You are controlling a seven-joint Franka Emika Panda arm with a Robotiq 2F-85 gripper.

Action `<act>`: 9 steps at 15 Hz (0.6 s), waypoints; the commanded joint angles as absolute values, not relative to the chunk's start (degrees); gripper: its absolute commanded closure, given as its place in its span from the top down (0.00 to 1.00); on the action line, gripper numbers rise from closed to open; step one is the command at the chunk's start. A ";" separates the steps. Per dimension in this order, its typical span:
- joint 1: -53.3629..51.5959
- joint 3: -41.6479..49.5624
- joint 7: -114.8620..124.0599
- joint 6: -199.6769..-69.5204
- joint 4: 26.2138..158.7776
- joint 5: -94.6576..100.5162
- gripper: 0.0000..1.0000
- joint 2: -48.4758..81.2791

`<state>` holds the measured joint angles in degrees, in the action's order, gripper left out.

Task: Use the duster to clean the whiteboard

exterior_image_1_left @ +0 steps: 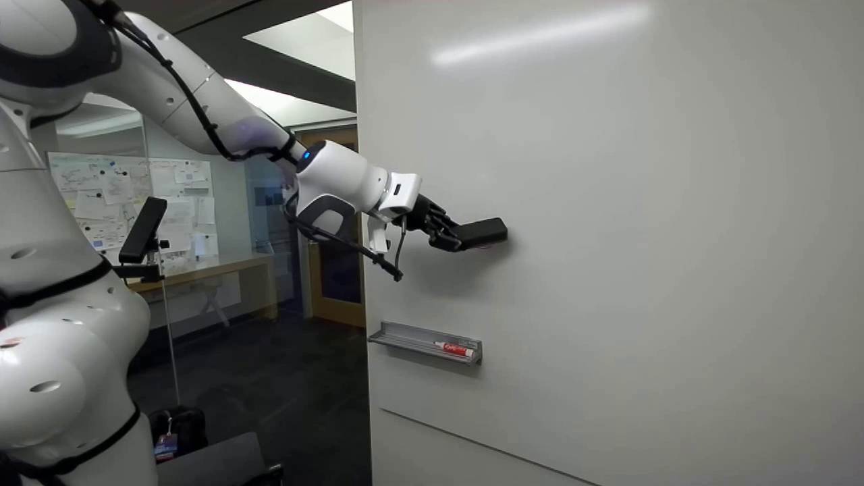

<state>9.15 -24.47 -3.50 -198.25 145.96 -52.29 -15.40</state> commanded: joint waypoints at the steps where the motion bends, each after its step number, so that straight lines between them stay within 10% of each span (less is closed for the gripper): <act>1: 8.87 -24.36 -3.50 -198.25 146.21 -52.29 0.57 -15.24; 2: 8.75 -24.22 -3.50 -198.25 146.33 -52.28 0.57 -14.95; 3: 8.75 -24.03 -3.50 -198.25 146.34 -52.23 0.32 -14.70; 9: 7.27 -23.89 2.65 -195.51 144.67 -56.04 0.32 -15.06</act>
